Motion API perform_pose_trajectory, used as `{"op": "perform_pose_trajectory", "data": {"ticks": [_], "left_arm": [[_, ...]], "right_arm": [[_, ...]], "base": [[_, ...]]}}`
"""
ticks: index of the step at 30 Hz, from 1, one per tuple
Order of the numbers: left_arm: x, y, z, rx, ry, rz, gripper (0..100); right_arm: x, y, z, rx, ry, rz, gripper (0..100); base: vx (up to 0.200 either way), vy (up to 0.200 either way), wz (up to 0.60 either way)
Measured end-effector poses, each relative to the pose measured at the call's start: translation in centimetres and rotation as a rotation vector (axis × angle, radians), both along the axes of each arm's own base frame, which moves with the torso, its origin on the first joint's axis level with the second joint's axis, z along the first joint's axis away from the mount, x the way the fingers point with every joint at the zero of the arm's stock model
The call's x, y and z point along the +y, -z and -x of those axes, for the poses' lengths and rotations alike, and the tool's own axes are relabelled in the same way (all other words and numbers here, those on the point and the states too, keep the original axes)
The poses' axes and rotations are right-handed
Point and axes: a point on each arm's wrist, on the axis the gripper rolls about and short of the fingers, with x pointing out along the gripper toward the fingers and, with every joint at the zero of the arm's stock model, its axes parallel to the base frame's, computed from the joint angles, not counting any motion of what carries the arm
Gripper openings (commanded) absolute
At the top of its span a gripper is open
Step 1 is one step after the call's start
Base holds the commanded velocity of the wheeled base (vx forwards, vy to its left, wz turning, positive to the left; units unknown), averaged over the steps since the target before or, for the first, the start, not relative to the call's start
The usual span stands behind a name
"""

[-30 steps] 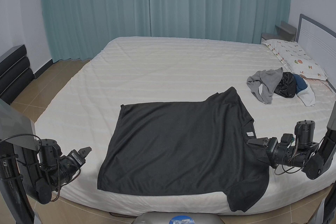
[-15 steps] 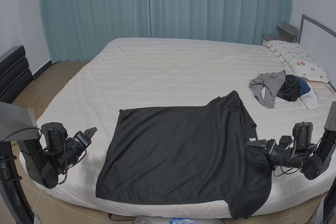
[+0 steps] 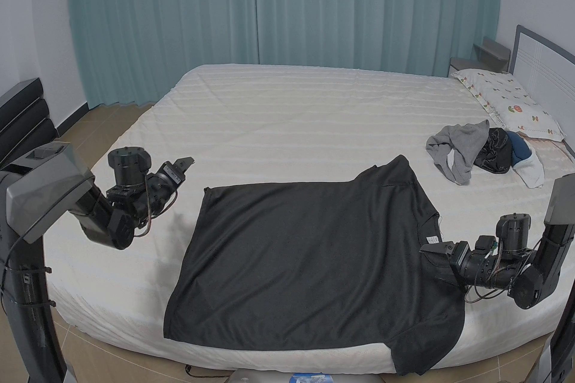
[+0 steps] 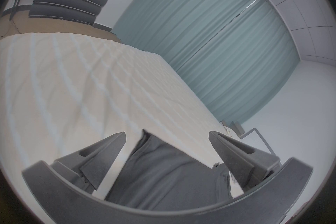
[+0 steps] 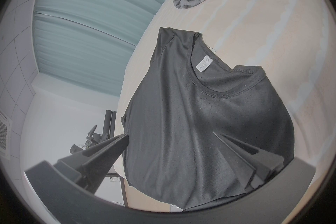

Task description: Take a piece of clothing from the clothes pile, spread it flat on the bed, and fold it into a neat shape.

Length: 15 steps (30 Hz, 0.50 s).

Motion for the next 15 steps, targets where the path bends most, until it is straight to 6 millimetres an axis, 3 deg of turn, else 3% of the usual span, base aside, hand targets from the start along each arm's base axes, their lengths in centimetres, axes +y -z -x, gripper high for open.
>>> {"op": "perform_pose_trajectory", "data": {"ticks": [5, 9, 15], "left_arm": [[-1.9, 0.1, -4.0, -0.010, 0.035, 0.018, 100], [-3.3, 1.5, -6.5, 0.003, 0.059, 0.032, 100], [-4.4, 4.8, -8.0, 0.060, 0.071, 0.046, 100]], "right_arm": [[-0.3, 0.6, -0.2, 0.007, 0.009, -0.001, 100], [-0.5, 1.0, -0.4, 0.015, 0.016, -0.002, 100], [-0.7, 1.7, -0.5, 0.034, 0.021, -0.001, 100]], "base": [[0.000, 0.000, 0.00], [0.000, 0.000, 0.00], [0.000, 0.000, 0.00]]}}
